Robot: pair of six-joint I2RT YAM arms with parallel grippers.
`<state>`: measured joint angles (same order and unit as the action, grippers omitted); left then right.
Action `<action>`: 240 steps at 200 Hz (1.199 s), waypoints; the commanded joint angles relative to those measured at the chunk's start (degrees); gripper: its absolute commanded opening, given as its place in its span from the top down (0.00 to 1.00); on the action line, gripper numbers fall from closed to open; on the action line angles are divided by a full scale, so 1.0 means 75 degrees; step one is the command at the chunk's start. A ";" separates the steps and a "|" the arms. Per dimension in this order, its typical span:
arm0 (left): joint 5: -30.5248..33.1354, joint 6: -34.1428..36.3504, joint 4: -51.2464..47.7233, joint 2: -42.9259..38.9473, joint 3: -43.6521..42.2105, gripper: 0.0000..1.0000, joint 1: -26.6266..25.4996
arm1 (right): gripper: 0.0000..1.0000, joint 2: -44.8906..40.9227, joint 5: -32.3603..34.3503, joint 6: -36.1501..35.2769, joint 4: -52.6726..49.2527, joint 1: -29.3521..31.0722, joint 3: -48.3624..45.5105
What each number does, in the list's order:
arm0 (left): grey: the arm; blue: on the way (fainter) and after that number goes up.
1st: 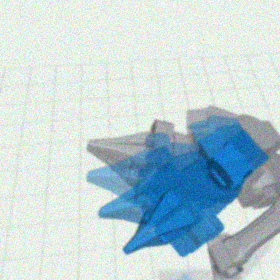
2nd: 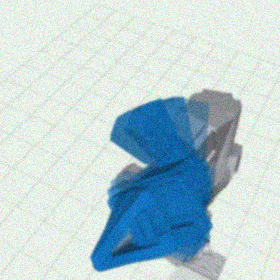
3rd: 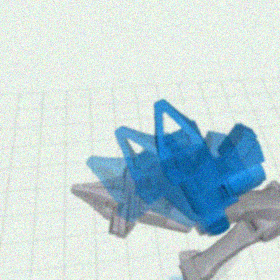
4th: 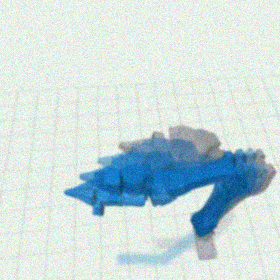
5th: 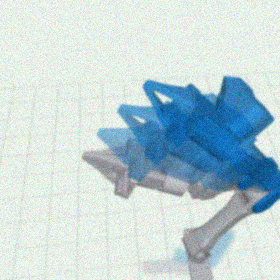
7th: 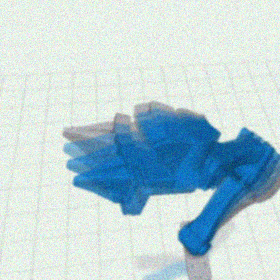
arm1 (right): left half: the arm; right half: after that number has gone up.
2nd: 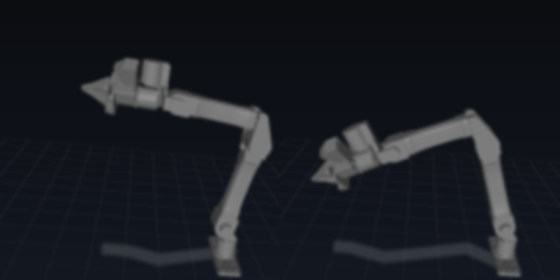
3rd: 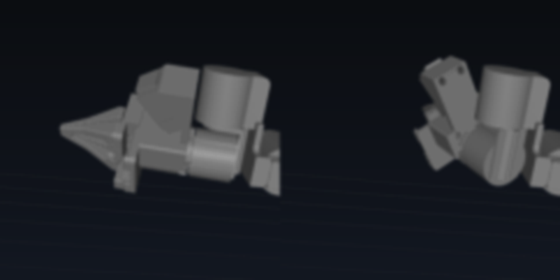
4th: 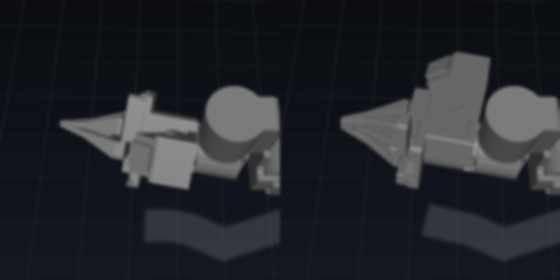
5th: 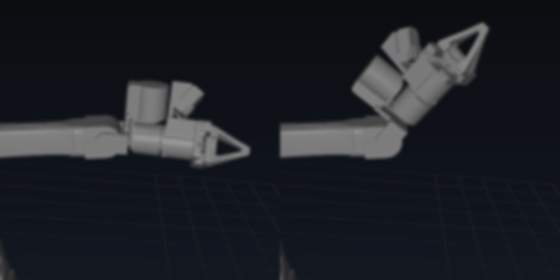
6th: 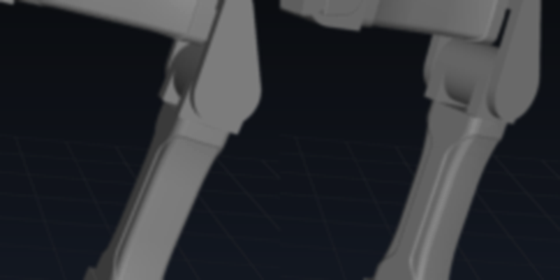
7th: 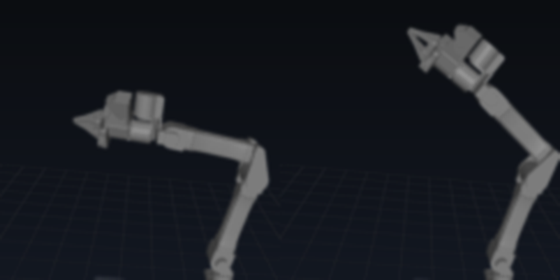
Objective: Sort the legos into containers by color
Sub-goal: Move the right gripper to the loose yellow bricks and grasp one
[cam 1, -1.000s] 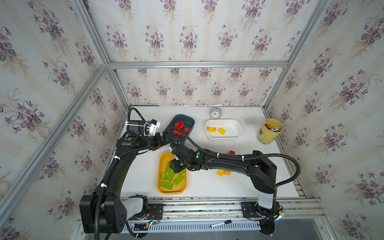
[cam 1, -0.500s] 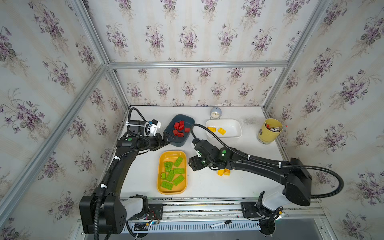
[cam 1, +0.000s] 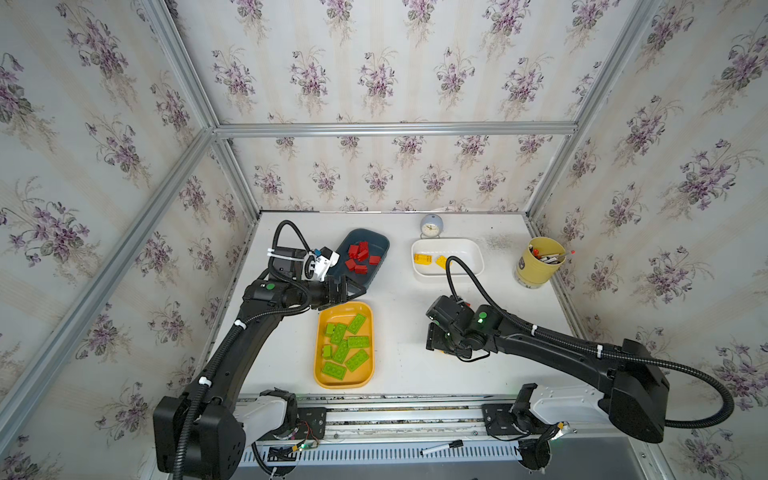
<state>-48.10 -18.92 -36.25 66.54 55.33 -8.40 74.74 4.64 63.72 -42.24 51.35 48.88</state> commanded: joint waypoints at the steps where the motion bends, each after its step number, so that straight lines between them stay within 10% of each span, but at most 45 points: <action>1: -0.0122 0.0222 0.0349 -0.0189 -0.0182 0.01 -0.0144 | 0.26 0.0345 0.0390 0.0475 0.0138 0.0008 -0.0018; 103: -0.0533 0.0367 0.0814 -0.0658 -0.0790 0.01 -0.0169 | 0.33 0.2096 0.0770 0.0129 0.0764 -0.0223 0.0296; 240: -0.0653 0.0419 0.0837 -0.0785 -0.0839 0.01 0.0081 | 0.77 0.2110 0.0873 -0.1875 0.0444 -0.0343 0.2071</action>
<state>-51.86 -16.84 -30.83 61.12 49.10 -8.56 91.22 11.14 56.42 -38.54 48.80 59.13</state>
